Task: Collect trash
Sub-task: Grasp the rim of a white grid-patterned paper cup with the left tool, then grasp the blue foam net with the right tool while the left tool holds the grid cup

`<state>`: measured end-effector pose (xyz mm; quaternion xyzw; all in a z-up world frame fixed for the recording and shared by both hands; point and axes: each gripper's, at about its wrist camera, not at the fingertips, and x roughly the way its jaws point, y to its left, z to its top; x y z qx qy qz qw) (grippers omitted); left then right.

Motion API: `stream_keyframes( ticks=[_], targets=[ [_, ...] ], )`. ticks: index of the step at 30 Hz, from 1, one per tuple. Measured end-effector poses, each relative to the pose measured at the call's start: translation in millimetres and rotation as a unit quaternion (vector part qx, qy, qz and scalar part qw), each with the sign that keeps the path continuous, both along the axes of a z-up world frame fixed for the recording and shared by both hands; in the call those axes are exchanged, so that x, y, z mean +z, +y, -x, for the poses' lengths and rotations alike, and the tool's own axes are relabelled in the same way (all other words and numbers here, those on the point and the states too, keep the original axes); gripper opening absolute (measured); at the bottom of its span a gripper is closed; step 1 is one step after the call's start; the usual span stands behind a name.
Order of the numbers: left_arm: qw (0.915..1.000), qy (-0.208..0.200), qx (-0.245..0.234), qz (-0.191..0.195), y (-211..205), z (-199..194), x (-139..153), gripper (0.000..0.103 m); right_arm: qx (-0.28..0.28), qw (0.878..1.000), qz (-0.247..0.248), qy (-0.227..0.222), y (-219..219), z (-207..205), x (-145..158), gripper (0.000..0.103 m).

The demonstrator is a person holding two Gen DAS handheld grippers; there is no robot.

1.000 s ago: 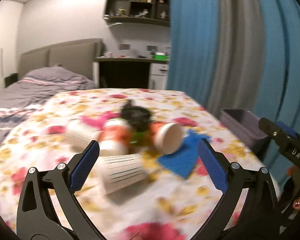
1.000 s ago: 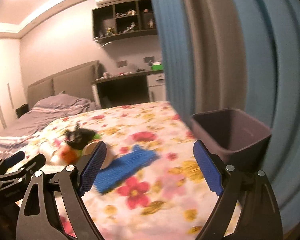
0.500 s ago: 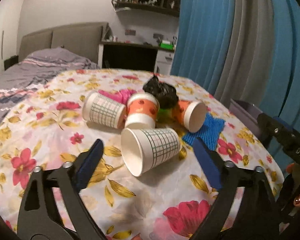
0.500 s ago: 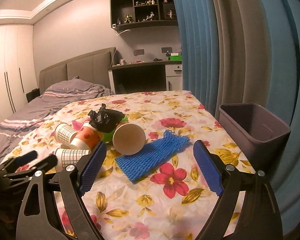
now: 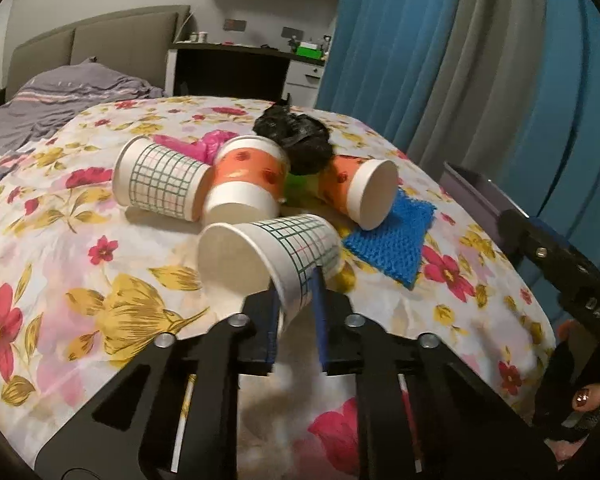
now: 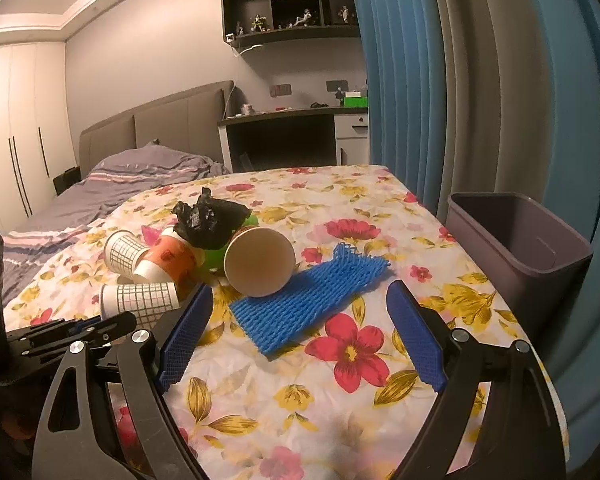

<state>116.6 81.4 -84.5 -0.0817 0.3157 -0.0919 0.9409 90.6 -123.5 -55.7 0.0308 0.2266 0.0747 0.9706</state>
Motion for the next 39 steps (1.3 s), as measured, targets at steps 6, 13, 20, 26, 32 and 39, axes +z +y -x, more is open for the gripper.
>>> stream_keyframes(
  ticks=[6, 13, 20, 26, 32, 39],
  targets=[
    [0.9996, -0.027, -0.003, -0.002, -6, 12, 11, 0.002, 0.006, 1.0, 0.004, 0.008, 3, -6, -3, 0.086],
    [0.9978, -0.066, 0.008, 0.006, 2, 29, 36, 0.002, 0.019, 1.0, 0.006, 0.016, 16, -14, -5, 0.086],
    [0.9959, -0.078, 0.047, 0.001, 25, 34, 43, 0.002, 0.05, 0.999, 0.017, 0.015, 42, -21, -4, 0.082],
    [0.995, -0.077, 0.063, 0.005, 43, 35, 43, 0.002, 0.04, 0.998, 0.013, 0.038, 45, -39, -9, 0.074],
    [0.9949, -0.079, 0.062, 0.009, 48, 33, 42, 0.002, 0.038, 0.995, 0.029, 0.088, 39, -53, -27, 0.073],
    [0.9955, -0.077, 0.055, 0.01, 43, 28, 41, 0.002, 0.034, 0.985, 0.06, 0.158, 41, -76, -48, 0.074]
  ],
)
